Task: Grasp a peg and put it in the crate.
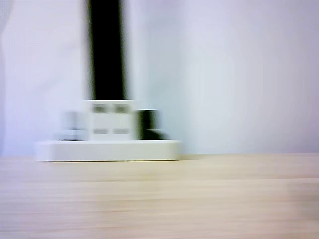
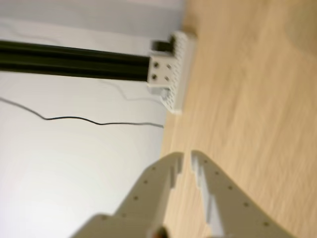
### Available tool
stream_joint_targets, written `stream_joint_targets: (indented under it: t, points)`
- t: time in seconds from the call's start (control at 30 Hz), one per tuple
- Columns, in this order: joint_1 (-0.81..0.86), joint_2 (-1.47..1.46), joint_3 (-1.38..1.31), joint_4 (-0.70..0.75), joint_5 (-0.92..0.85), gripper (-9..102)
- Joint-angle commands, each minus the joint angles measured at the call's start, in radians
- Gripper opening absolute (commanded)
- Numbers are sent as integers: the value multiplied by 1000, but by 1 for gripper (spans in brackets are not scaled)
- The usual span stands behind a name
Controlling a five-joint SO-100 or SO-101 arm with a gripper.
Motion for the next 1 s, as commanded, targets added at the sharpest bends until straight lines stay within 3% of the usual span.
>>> stream_joint_targets:
  t: [0.0,0.23,0.5,0.7,0.97]
  points:
    - [-37,126,-26,176,190,-1]
    - [-48,210,-18,354,285,-1]
    - [-43,334,97,403,282,-1]
    - [-51,405,98,529,281,0]
    - [-51,408,97,541,281,0]
